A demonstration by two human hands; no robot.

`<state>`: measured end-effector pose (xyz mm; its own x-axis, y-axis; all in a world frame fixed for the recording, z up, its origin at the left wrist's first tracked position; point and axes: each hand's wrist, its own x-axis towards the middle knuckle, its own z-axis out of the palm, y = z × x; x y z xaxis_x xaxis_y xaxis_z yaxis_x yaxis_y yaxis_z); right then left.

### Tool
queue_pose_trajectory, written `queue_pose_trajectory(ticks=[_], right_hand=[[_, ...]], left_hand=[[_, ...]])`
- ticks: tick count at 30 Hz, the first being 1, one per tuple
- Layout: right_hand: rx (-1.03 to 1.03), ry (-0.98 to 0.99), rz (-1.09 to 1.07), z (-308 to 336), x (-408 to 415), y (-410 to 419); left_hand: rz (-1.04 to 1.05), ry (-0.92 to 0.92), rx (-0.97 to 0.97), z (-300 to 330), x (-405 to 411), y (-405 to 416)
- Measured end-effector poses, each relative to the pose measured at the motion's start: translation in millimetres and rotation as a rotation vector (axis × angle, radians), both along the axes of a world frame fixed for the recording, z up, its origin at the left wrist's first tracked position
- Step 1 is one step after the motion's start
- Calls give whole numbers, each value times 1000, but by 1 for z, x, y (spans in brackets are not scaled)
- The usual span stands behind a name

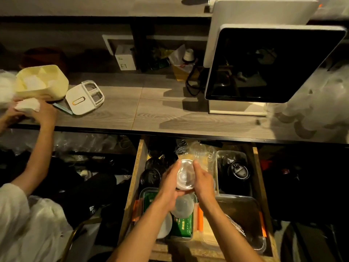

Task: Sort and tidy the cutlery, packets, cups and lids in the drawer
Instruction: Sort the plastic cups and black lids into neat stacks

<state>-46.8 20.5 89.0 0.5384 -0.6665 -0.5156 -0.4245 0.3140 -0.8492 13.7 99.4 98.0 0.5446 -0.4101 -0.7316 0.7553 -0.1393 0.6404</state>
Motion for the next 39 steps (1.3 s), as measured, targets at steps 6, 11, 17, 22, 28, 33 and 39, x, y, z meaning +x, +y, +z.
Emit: queue_pose_trajectory(ticks=[6, 11, 17, 22, 28, 33, 39], right_hand=[[-115, 71, 65, -66, 45, -38], [-607, 468, 256, -131, 63, -89], [-762, 584, 598, -173, 76, -112], [-737, 418, 500, -164, 68, -102], [-782, 131, 483, -107, 53, -76], [-883, 139, 773, -106, 44, -54], [-774, 72, 814, -114, 40, -51]], left_hand=[[92, -46, 97, -51, 53, -13], [114, 66, 115, -96, 88, -15], [113, 129, 128, -138, 103, -13], [124, 99, 160, -151, 100, -15], [124, 140, 128, -143, 91, -27], [120, 186, 40, -128, 80, -40], [-50, 84, 23, -126, 74, -39]])
